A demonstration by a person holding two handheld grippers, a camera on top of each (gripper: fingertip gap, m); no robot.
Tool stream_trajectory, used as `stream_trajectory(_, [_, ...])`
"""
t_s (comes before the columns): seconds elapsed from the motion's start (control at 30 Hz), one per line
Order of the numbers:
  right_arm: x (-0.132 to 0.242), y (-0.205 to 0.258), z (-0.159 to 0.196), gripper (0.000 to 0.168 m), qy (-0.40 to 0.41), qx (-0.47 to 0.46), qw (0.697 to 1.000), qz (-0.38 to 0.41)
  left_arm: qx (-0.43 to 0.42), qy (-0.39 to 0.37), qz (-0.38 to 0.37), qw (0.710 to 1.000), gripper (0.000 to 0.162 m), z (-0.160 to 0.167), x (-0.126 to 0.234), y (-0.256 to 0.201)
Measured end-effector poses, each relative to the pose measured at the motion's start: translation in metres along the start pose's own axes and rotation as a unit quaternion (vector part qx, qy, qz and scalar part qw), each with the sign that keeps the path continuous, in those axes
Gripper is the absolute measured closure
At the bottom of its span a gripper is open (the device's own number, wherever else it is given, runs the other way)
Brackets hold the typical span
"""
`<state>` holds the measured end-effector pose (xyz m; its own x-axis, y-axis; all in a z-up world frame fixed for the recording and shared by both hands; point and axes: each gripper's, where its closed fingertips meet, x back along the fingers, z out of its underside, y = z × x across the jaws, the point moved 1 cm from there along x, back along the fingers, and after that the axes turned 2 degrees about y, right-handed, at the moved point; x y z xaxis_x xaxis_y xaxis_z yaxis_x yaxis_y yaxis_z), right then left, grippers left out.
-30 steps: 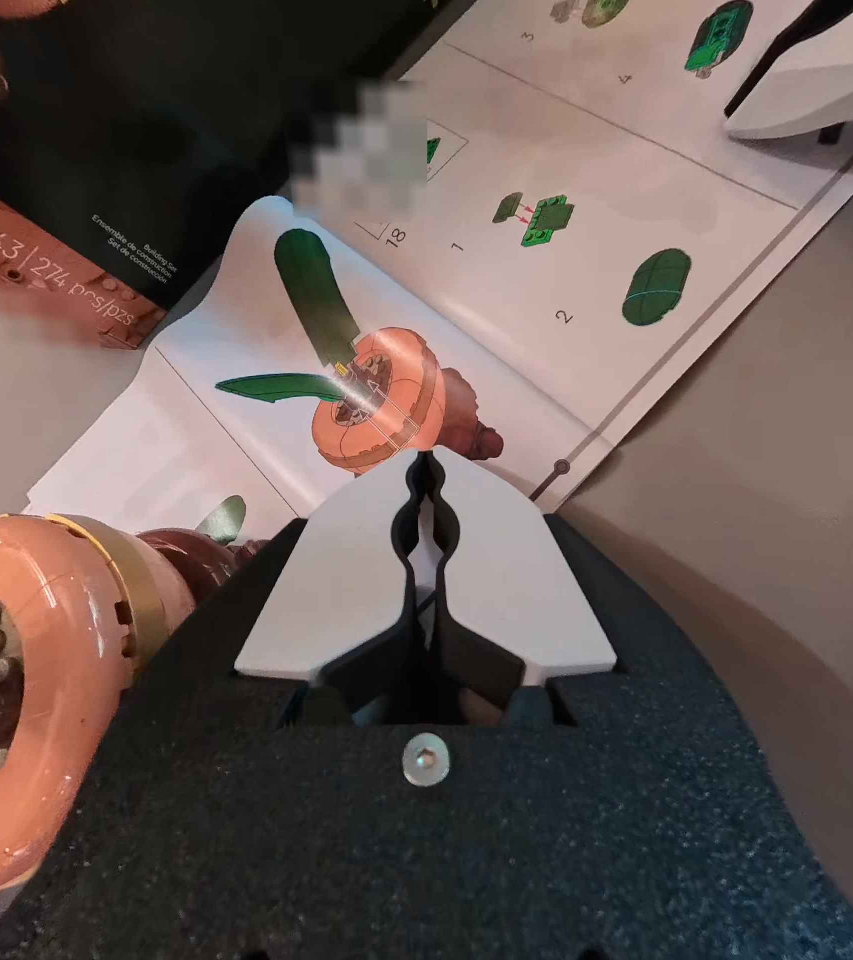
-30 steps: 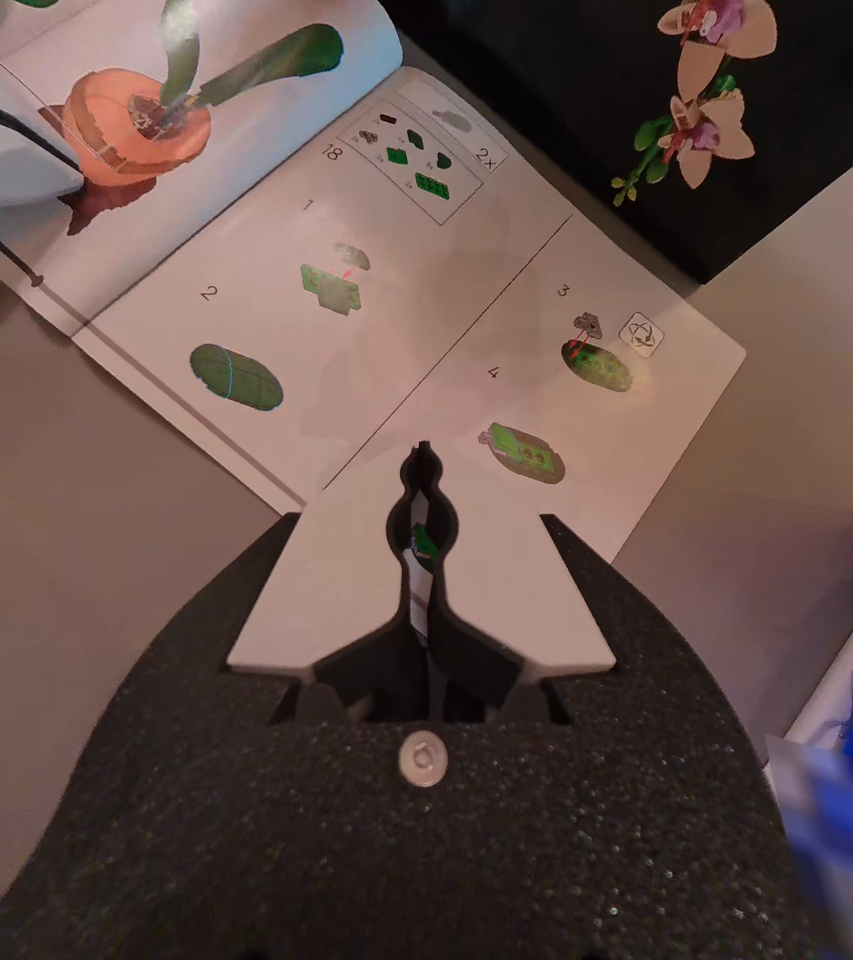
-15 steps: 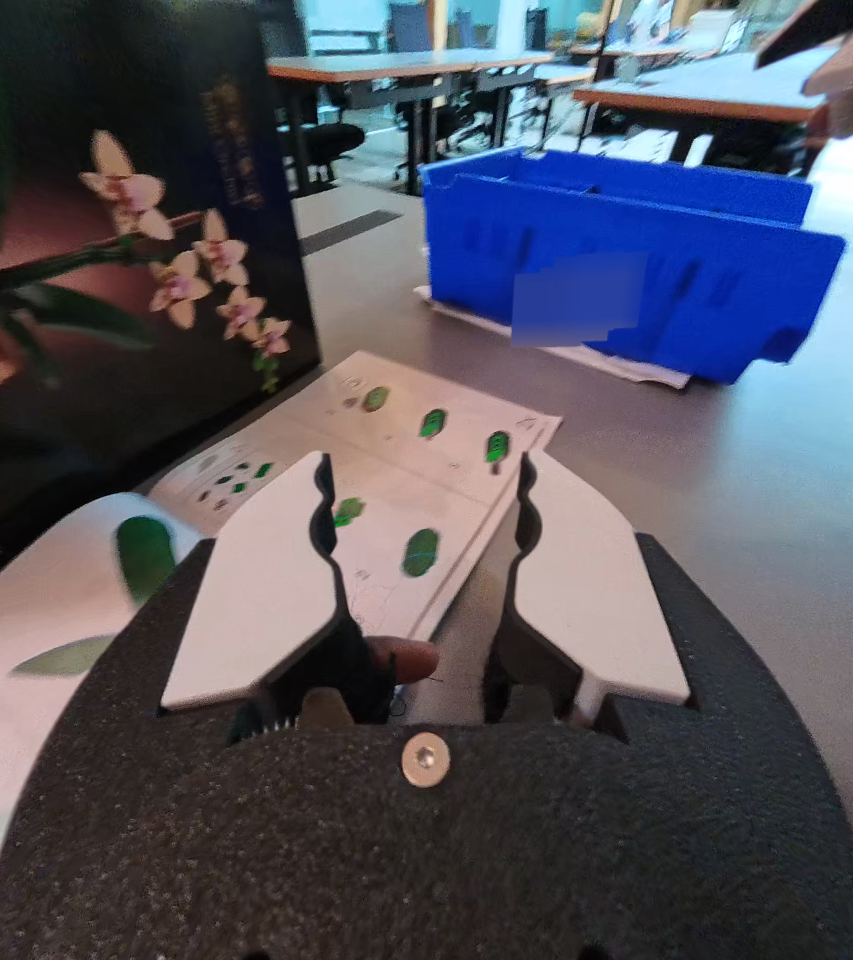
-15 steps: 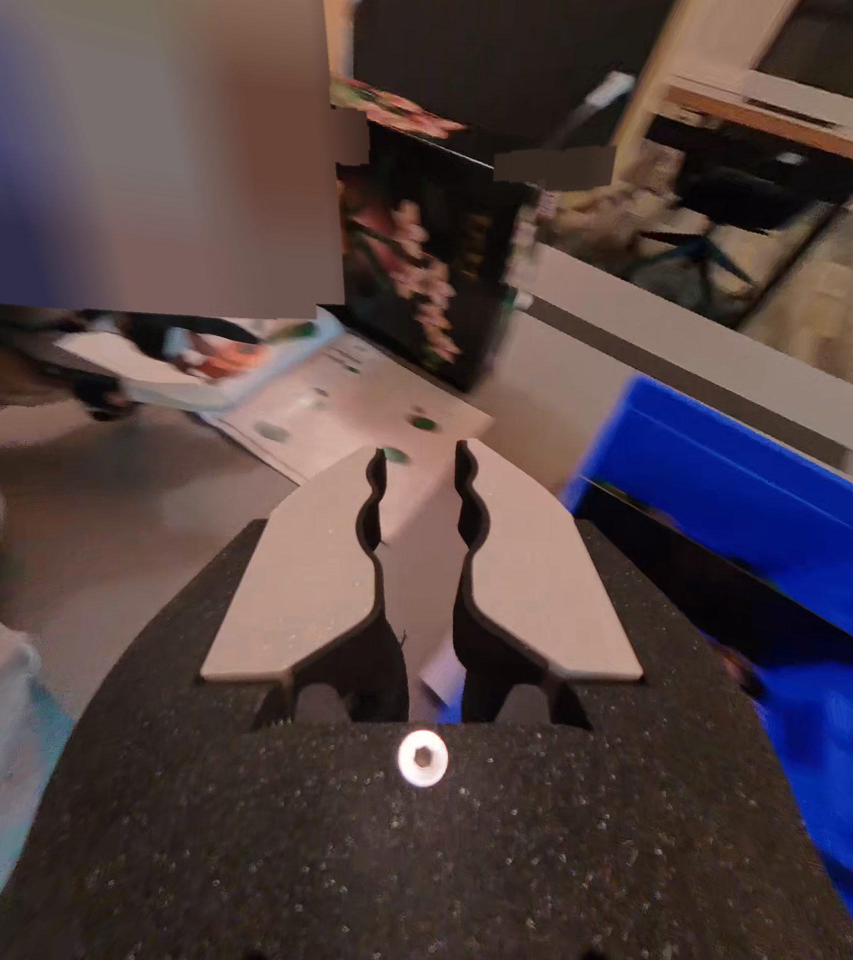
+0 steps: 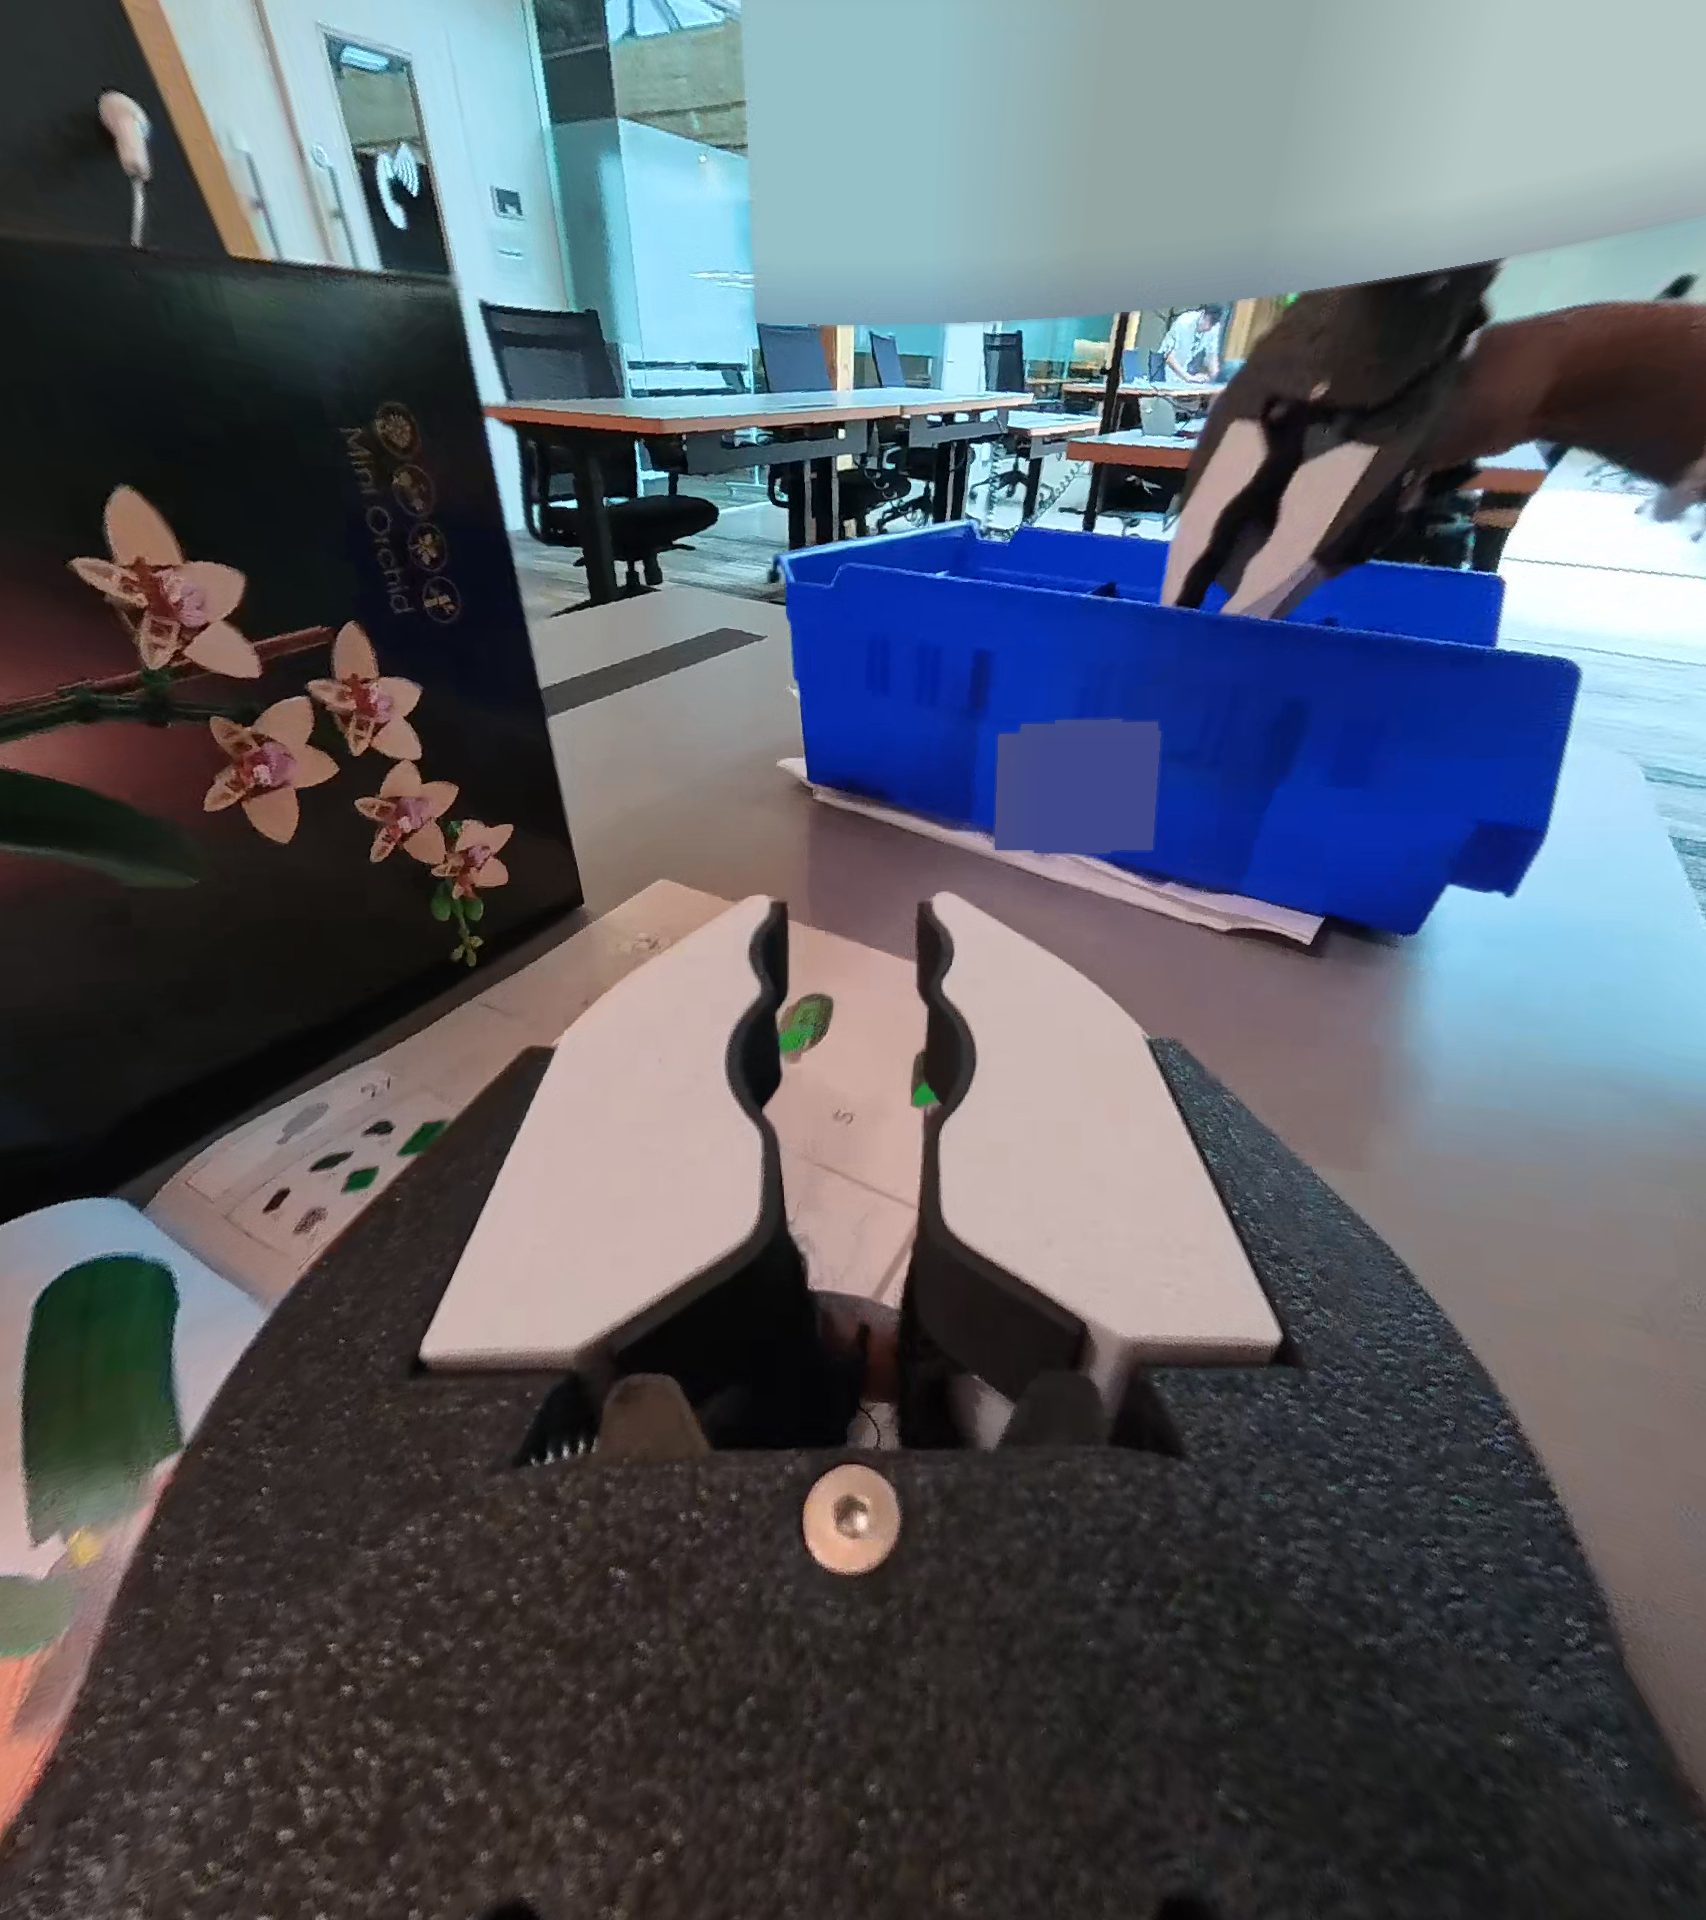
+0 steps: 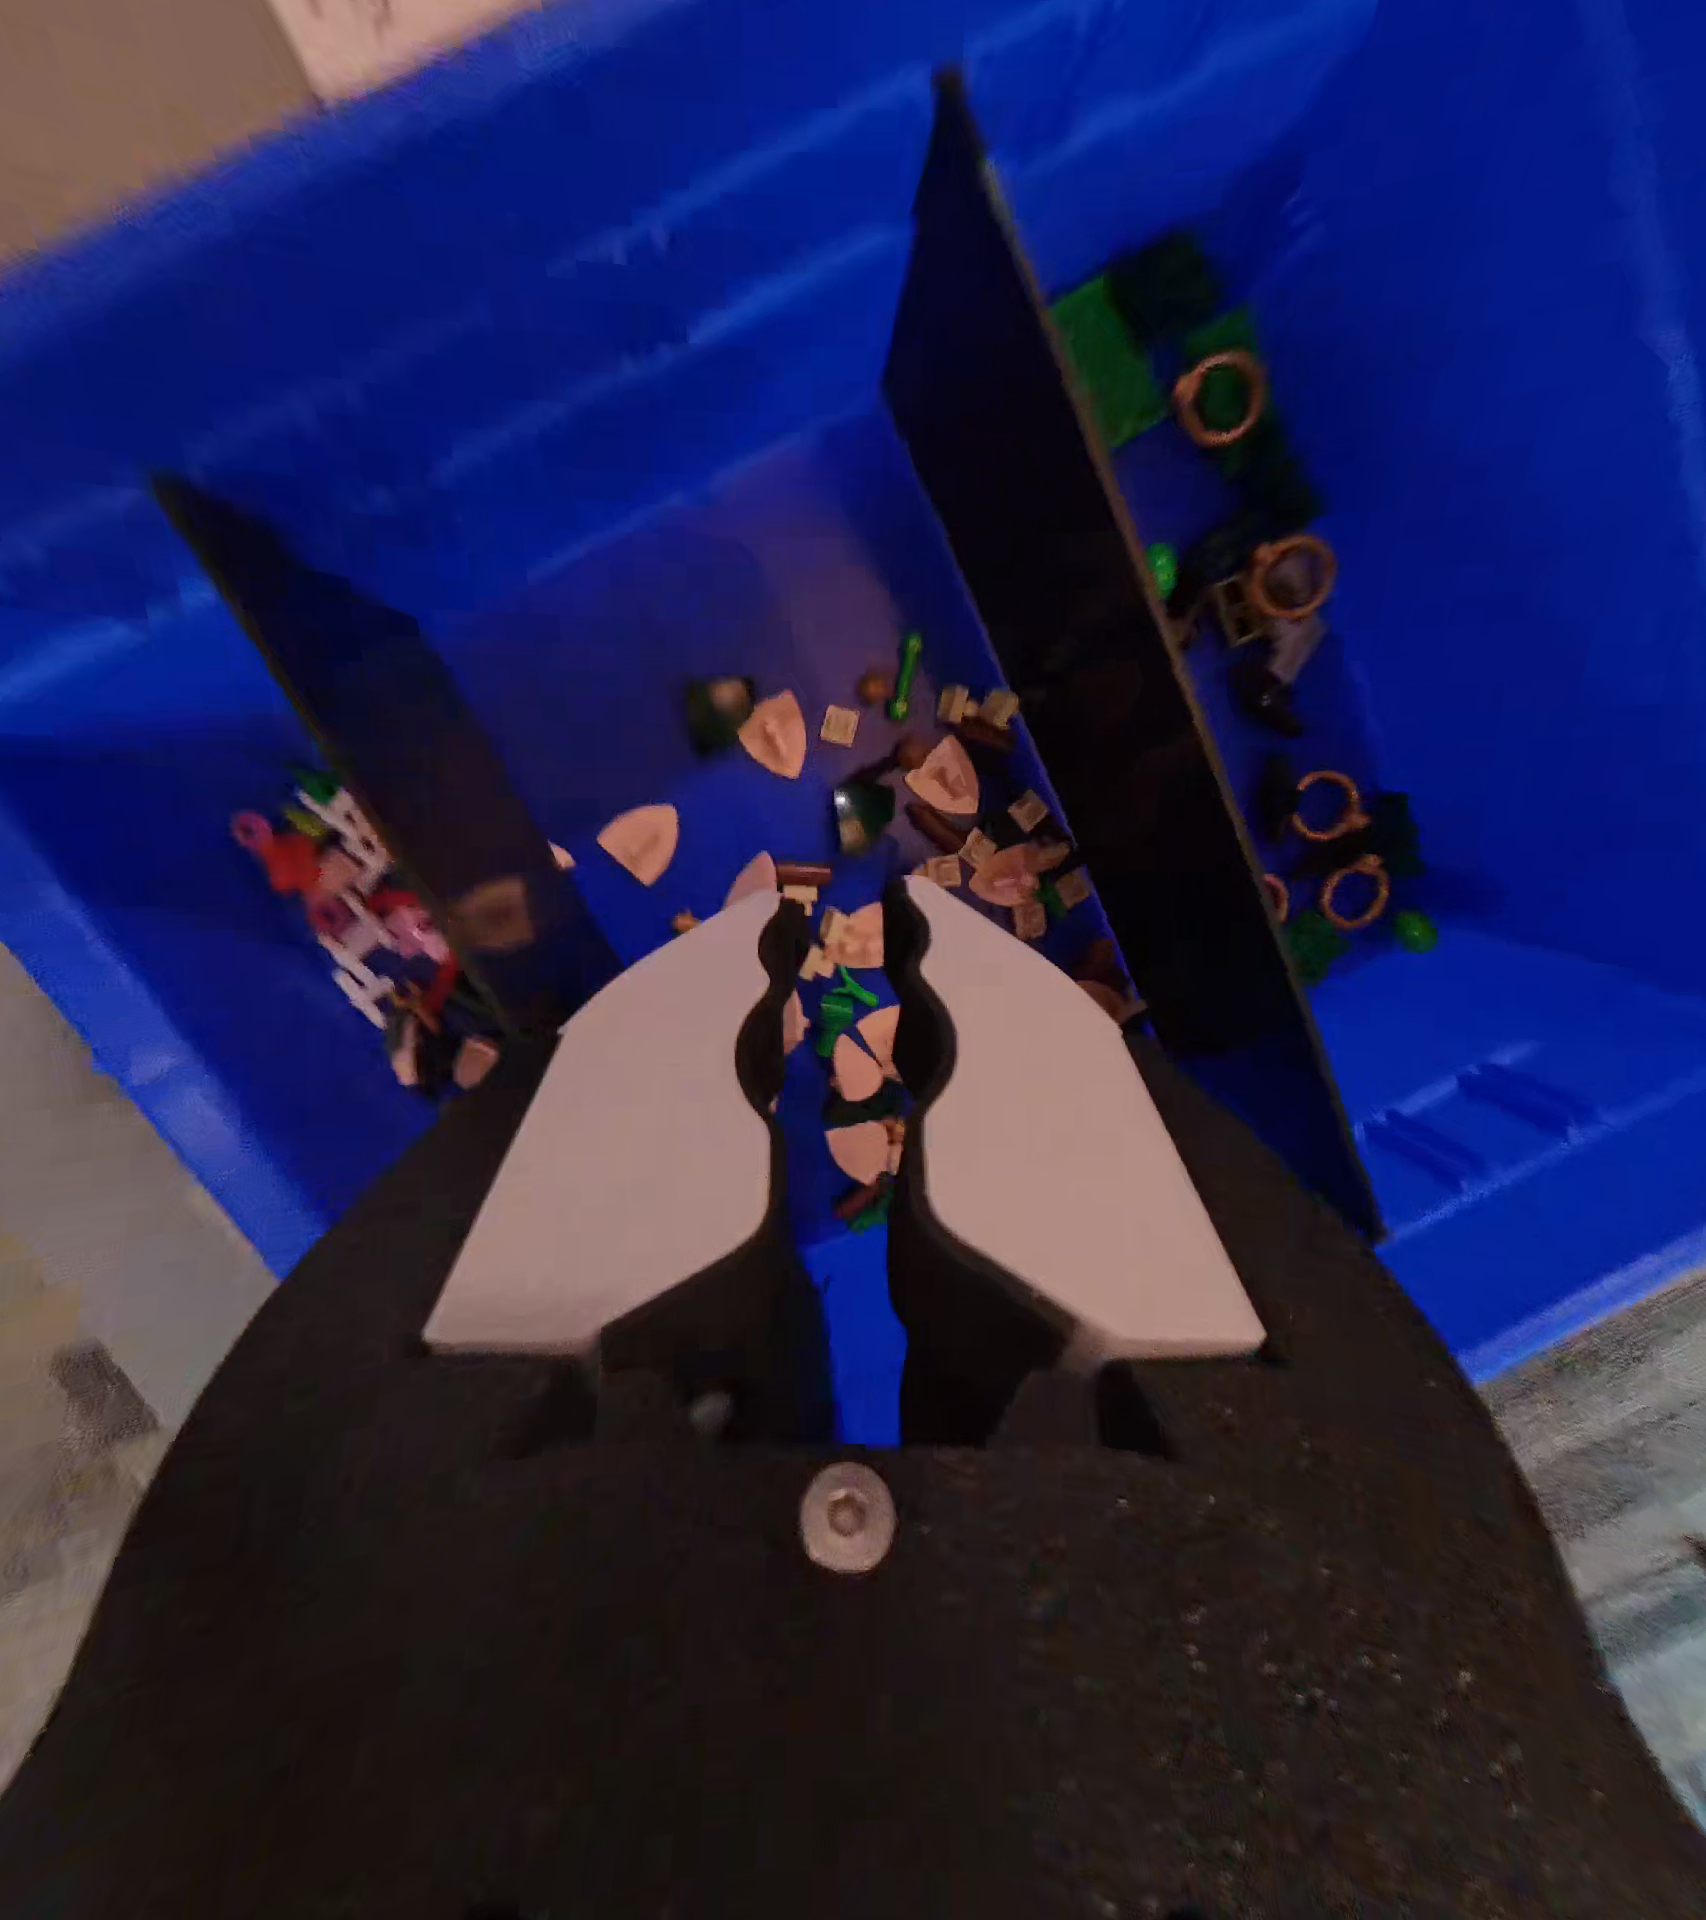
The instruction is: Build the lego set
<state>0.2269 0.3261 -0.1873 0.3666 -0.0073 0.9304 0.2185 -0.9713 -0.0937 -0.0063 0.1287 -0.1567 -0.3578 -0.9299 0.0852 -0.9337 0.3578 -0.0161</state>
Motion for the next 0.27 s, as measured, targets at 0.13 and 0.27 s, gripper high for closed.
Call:
stream_trajectory(0.13, [-0.006,0.000,0.015,0.154,0.036,0.024,0.998,-0.035,-0.013,-0.024,0.030,0.999,0.139,-0.005,-0.015,-0.012])
stream_trajectory(0.27, [0.027,0.018,0.005,0.152,-0.048,-0.009,0.999,-0.015,-0.019,-0.058,0.073,0.995,0.138,-0.012,-0.025,-0.028])
